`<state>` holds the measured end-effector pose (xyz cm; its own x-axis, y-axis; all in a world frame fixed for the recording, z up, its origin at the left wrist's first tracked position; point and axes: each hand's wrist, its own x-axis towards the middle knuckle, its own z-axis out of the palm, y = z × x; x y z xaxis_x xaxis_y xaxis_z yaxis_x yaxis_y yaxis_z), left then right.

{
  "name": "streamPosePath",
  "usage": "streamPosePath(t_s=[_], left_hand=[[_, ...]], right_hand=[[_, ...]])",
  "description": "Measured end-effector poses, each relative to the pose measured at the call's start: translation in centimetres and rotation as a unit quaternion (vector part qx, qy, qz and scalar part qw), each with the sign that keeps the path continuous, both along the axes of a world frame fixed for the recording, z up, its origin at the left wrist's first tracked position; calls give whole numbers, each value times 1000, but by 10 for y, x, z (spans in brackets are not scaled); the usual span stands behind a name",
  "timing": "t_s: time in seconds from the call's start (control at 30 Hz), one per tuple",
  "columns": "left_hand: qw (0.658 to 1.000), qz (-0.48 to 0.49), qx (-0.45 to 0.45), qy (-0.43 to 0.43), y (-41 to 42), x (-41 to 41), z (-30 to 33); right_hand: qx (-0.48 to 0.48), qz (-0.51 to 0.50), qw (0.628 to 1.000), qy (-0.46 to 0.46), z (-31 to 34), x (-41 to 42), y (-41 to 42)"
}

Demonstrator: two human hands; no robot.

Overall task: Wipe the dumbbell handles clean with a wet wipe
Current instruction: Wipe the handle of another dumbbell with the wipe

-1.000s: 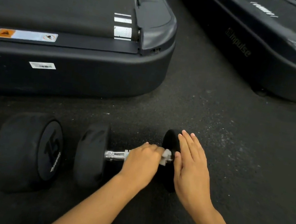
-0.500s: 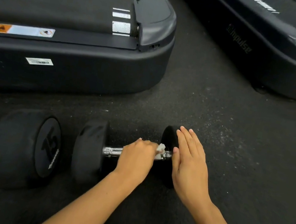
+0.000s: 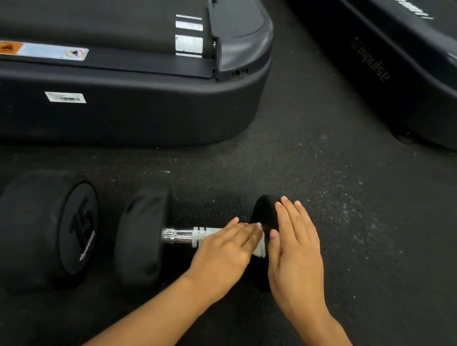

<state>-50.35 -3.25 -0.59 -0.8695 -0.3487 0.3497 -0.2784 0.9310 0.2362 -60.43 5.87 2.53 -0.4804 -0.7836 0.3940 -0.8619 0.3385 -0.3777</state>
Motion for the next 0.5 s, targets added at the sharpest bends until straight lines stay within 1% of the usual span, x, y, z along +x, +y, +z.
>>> streamPosePath(t_s=[0.03,0.13,0.17,0.3,0.37,0.43,0.5], left_hand=[[1000,12,12,-9,-2,-2,4],[992,70,89,-59,-8,-1,20],[989,87,97,-72,-11,1,23],[986,116,96,-76,-16,14,24],[987,130,63,-71,-14,24,26],[992,119,30,-37,-12,29,17],[996,91,6,-21,-7,33,17]], right_hand=[[0,1,1000,-1,1,-1,-1],[5,3,1000,4,3,-1,-4],[5,4,1000,8,5,0,-4],[14,5,1000,3,5,0,-1],[18,9,1000,-5,5,0,0],[19,15,1000,-13,5,0,0],[22,17,999,-41,8,-1,1]])
